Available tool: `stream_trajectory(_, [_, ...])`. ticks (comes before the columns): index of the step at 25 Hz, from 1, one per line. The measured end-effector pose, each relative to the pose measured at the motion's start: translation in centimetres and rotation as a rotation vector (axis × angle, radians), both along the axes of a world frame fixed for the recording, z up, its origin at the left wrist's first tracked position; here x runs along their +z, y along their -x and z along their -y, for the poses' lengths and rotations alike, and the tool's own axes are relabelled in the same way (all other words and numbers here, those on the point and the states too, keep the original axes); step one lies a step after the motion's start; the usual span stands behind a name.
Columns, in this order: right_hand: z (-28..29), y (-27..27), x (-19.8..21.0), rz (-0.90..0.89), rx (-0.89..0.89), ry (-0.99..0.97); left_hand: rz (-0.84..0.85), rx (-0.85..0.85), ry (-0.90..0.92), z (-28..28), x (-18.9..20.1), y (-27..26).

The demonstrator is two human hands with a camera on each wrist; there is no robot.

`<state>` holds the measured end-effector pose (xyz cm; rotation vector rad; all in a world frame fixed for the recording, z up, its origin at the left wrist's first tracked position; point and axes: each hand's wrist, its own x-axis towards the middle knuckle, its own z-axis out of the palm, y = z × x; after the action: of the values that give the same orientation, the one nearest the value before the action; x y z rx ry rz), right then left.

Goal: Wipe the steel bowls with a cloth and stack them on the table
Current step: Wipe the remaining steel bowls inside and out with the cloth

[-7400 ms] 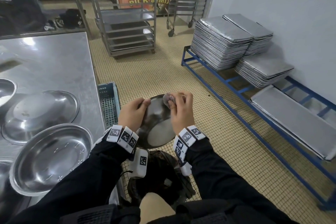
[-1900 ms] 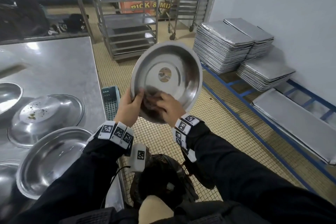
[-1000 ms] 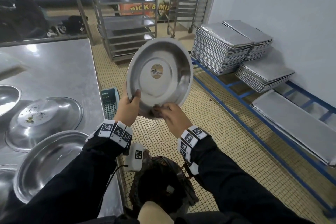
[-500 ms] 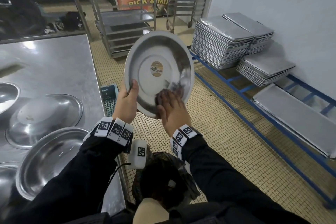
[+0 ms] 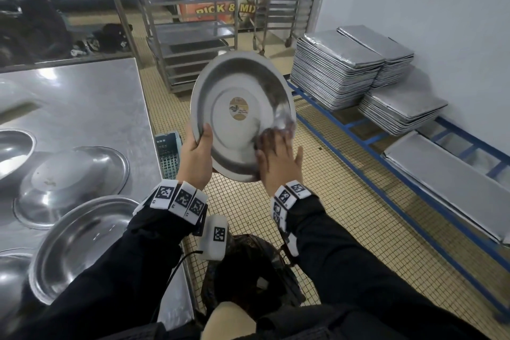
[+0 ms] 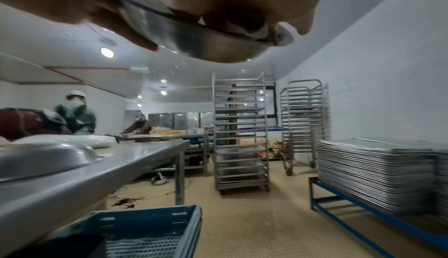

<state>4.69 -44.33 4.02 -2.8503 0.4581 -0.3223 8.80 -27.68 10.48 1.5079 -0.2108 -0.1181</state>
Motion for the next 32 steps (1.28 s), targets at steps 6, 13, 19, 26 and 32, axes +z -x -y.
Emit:
stream_trajectory(6, [3.5, 0.2, 1.6, 0.423, -0.287, -0.623, -0.17, -0.052, 0.038, -1.2, -2.2, -0.3])
stream_trajectory(13, [3.7, 0.7, 2.8, 0.458, -0.368, -0.852, -0.11, -0.081, 0.044, -1.6, -1.7, -0.5])
stream_trajectory(19, [0.0, 0.3, 2.8, 0.689, -0.4, -1.039, -0.063, -0.105, -0.022, -0.2, -1.2, 1.1])
stream_trajectory(26, [0.4, 0.7, 1.2, 0.367, -0.357, -0.945, -0.164, 0.112, -0.032, -1.7, -2.1, -1.0])
stream_trajectory(32, [-4.1, 1.4, 1.6, 0.205, 0.176, -0.599, -0.037, 0.115, -0.196, -2.0, -2.3, -0.9])
